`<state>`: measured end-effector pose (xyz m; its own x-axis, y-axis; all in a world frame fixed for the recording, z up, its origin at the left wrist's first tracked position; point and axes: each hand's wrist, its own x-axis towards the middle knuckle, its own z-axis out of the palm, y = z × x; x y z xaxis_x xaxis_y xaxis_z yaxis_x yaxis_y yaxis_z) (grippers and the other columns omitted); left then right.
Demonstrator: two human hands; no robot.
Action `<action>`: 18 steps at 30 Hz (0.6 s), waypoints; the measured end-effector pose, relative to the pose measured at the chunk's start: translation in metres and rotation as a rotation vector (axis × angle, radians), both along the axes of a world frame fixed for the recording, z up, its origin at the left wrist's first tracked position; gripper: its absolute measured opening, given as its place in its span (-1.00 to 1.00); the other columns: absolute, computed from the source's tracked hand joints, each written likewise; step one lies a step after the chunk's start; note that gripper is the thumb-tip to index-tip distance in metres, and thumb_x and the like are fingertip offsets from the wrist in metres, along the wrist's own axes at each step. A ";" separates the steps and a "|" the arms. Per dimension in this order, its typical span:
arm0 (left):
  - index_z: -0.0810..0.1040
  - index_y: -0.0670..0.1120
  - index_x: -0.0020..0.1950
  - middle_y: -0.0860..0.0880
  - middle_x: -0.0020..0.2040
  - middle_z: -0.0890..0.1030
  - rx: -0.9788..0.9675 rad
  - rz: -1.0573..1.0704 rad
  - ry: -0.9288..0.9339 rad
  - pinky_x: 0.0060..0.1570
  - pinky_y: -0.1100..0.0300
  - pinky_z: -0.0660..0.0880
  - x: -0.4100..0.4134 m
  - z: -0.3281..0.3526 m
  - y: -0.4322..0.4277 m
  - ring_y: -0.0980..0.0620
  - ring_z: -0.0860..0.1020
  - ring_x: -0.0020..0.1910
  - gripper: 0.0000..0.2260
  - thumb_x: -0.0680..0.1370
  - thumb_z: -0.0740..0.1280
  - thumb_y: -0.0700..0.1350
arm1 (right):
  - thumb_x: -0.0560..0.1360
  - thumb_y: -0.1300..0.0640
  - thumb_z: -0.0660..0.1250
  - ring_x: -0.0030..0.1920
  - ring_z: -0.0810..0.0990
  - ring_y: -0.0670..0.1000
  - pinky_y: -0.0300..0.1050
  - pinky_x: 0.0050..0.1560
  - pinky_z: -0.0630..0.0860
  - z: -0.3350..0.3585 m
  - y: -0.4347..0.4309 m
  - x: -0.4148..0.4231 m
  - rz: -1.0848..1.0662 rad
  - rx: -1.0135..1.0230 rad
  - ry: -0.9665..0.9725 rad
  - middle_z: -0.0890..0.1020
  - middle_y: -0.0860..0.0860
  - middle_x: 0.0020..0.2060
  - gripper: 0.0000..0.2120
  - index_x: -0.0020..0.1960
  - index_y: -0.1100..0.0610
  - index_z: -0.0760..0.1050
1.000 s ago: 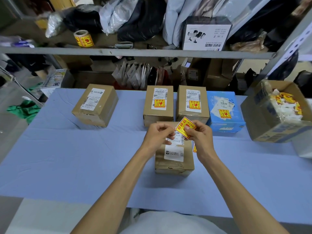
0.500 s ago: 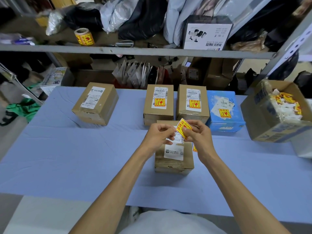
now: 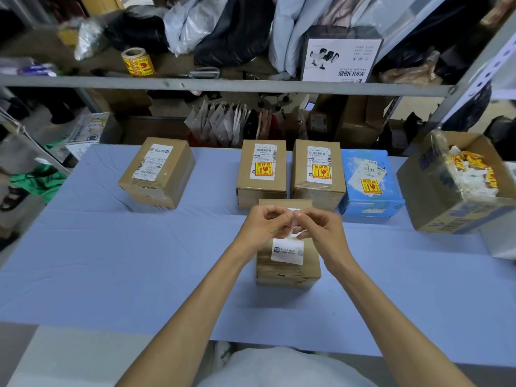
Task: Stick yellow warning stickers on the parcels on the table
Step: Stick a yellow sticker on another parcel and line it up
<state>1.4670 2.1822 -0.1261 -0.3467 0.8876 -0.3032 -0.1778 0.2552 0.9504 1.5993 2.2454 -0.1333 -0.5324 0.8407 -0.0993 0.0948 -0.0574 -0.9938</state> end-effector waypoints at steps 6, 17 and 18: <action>0.61 -0.21 -0.06 -0.07 -0.26 0.63 -0.045 0.016 -0.016 -0.17 0.18 0.59 -0.003 -0.007 0.001 0.05 0.60 -0.27 -0.89 0.52 0.30 -0.21 | 0.53 0.25 0.31 -0.34 0.63 -0.04 -0.23 -0.31 0.56 0.000 0.000 -0.005 -0.080 0.001 -0.032 0.67 0.11 -0.33 -0.84 -0.17 0.20 0.64; 0.43 -0.12 -0.19 0.00 -0.32 0.62 -0.044 -0.002 -0.010 -0.26 0.29 0.55 -0.002 -0.014 0.003 0.11 0.61 -0.31 -0.78 0.57 0.33 -0.03 | 0.54 0.25 0.30 -0.38 0.61 -0.04 -0.21 -0.34 0.55 -0.002 -0.002 -0.007 -0.127 -0.018 -0.019 0.63 -0.01 -0.43 -0.79 -0.24 0.16 0.61; 0.43 -0.13 -0.16 -0.02 -0.30 0.63 -0.048 0.006 -0.019 -0.26 0.29 0.56 -0.003 -0.014 0.003 0.11 0.63 -0.30 -0.81 0.59 0.30 -0.06 | 0.54 0.25 0.30 -0.39 0.60 -0.05 -0.21 -0.35 0.55 -0.003 -0.002 -0.005 -0.142 -0.024 -0.021 0.61 -0.02 -0.44 -0.79 -0.25 0.15 0.60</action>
